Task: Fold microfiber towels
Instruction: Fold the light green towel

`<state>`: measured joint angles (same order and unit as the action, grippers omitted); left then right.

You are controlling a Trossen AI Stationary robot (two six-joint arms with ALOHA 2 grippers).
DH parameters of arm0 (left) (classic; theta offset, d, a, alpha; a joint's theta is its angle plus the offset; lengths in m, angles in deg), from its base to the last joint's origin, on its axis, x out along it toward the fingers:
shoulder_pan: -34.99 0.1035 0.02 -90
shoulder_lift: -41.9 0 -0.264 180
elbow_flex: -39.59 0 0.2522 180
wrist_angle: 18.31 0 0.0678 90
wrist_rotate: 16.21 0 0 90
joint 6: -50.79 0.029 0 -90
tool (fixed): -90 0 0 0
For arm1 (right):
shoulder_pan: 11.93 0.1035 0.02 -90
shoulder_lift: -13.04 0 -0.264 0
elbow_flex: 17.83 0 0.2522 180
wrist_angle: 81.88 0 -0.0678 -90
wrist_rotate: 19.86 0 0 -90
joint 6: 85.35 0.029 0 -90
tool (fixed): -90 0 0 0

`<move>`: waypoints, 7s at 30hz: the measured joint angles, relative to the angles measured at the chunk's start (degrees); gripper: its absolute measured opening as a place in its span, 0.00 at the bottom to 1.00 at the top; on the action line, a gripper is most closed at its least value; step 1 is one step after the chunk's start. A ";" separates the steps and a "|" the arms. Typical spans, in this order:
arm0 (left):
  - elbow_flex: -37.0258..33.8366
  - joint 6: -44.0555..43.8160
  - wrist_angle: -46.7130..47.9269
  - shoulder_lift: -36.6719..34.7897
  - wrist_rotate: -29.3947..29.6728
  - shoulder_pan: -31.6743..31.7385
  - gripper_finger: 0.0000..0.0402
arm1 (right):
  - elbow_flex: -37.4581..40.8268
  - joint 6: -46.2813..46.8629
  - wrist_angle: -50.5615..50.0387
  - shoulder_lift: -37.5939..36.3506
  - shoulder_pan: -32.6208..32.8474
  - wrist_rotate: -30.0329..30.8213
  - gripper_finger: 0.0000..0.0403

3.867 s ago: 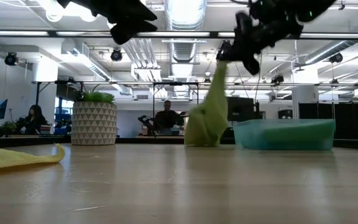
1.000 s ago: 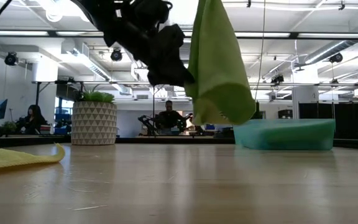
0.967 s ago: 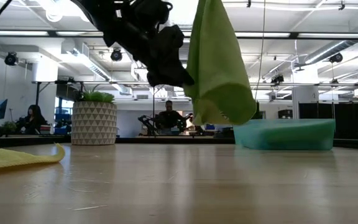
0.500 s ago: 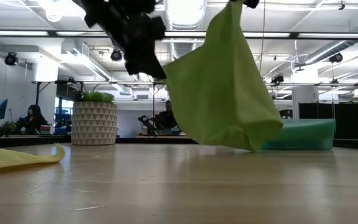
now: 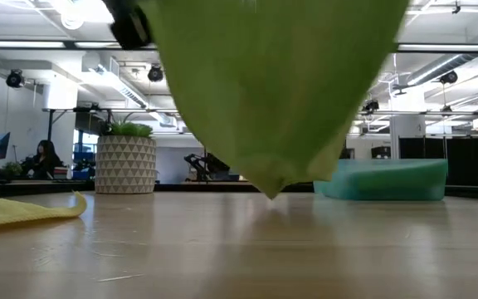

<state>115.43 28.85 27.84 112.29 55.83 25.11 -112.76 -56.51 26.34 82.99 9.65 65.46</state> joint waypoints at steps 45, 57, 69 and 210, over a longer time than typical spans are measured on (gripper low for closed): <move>-0.10 -1.13 -37.14 6.65 27.71 -1.09 0.08 | -4.85 4.54 0.98 0.72 -2.20 27.32 0.02; 9.85 2.34 -41.14 19.12 32.90 2.52 0.54 | -6.07 4.95 9.14 3.95 -7.74 27.22 0.02; 13.43 3.45 -18.84 21.17 41.65 3.55 0.57 | -13.23 -3.30 7.19 6.44 -8.00 23.74 0.02; 4.36 6.17 -17.32 13.26 1.34 4.82 0.00 | 7.15 16.25 9.04 -2.23 14.57 17.37 0.02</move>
<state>119.79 35.01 10.52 125.55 57.18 29.92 -105.61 -40.26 35.38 80.76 24.22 82.83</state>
